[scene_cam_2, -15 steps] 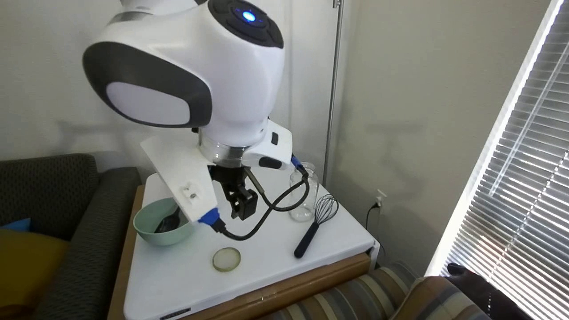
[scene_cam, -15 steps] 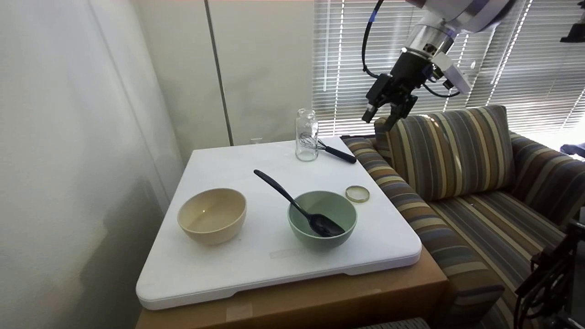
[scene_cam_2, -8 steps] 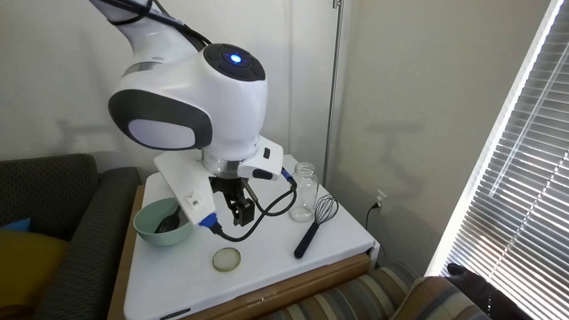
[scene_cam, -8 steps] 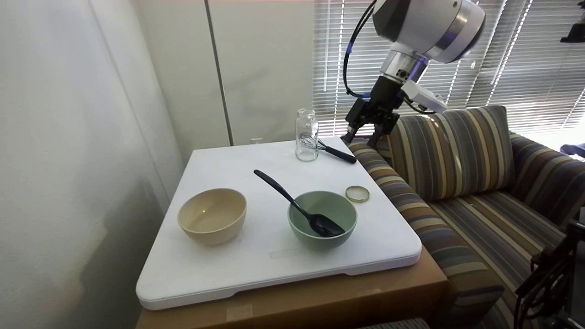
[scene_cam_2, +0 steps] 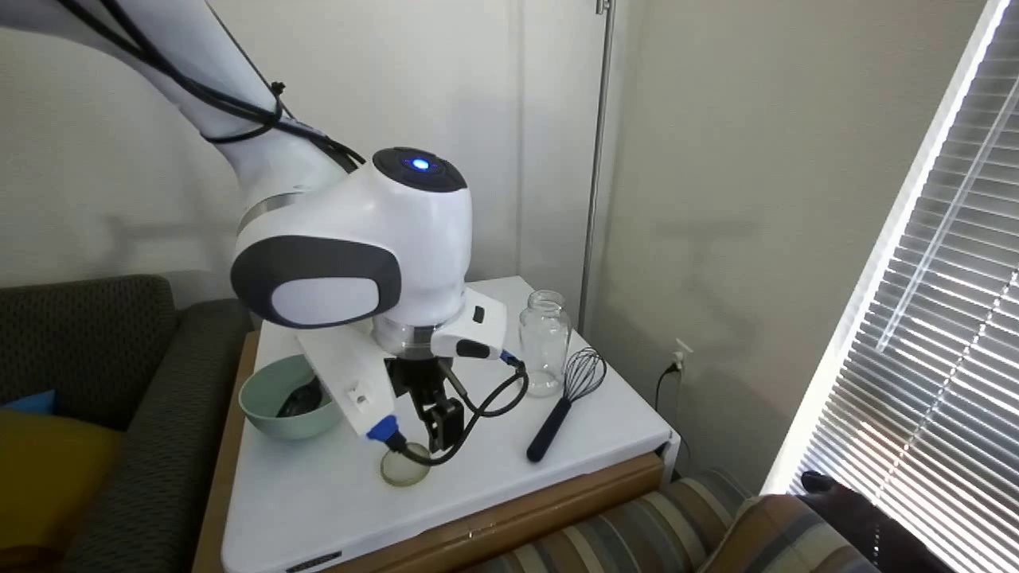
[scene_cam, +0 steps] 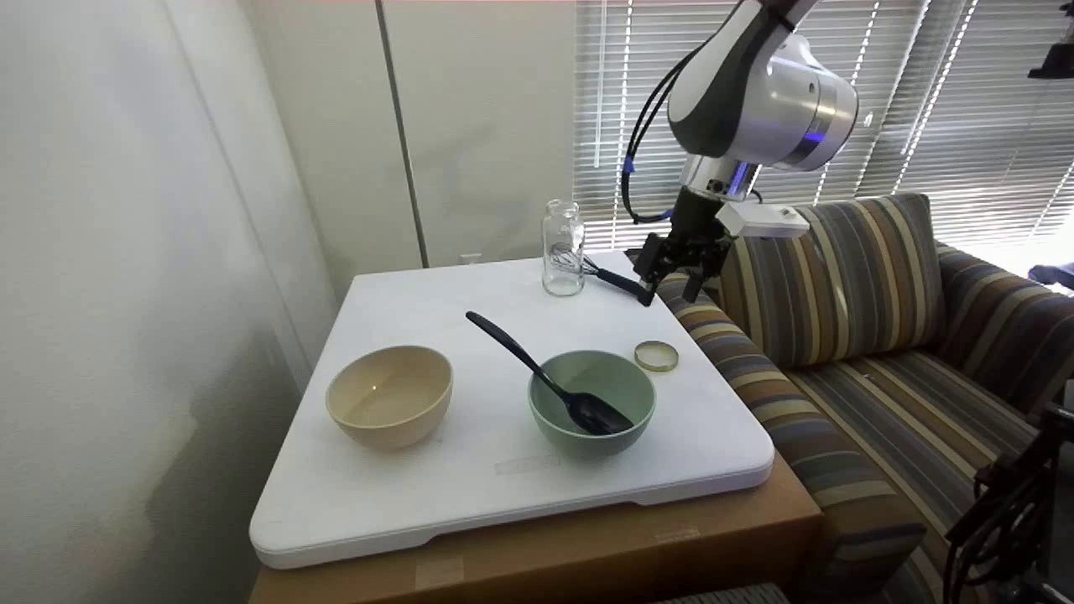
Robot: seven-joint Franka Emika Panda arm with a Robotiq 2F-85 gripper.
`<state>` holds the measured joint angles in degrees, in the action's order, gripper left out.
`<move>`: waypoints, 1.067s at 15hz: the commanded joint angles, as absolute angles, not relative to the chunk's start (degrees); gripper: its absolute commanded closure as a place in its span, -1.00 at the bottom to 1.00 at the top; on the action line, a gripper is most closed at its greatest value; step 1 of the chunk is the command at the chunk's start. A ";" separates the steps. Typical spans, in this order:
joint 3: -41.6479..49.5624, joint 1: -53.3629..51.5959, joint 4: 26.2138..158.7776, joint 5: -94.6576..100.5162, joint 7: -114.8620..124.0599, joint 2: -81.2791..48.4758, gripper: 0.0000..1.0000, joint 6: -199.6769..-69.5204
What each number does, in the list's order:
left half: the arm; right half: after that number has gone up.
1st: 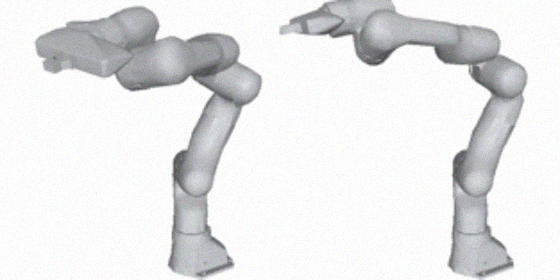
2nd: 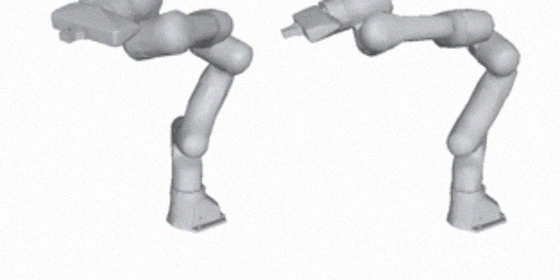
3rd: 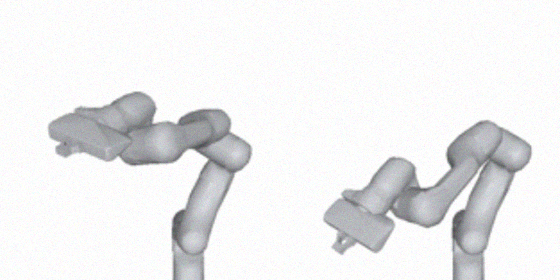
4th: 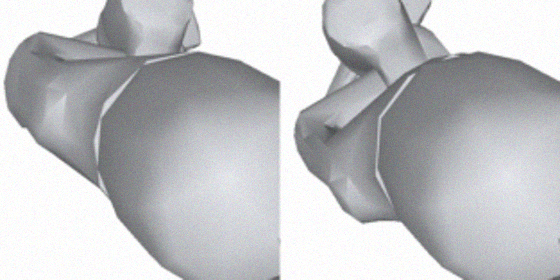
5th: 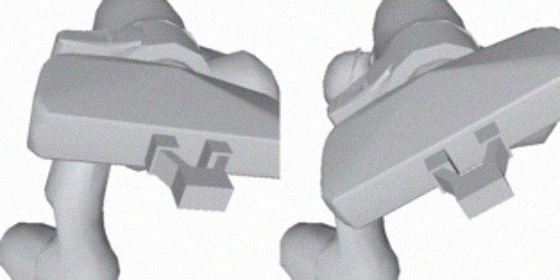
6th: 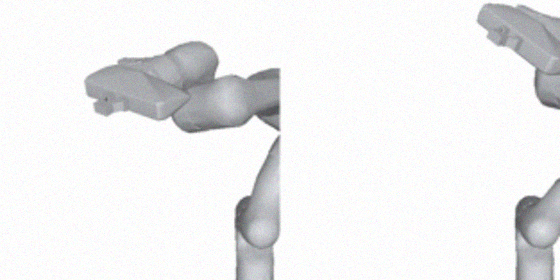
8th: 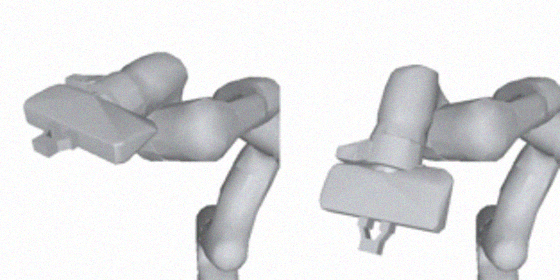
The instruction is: Turn the lid upside down
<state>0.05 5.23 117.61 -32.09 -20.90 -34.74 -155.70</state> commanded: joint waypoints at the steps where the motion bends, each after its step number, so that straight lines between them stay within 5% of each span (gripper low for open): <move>1: -0.89 6.52 115.26 -24.22 -13.80 -38.40 -1.00 -156.10; 16: 4.16 2.65 114.25 -7.59 4.78 -42.15 -1.00 -154.24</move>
<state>3.51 3.14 114.55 -9.19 3.08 -41.50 -155.27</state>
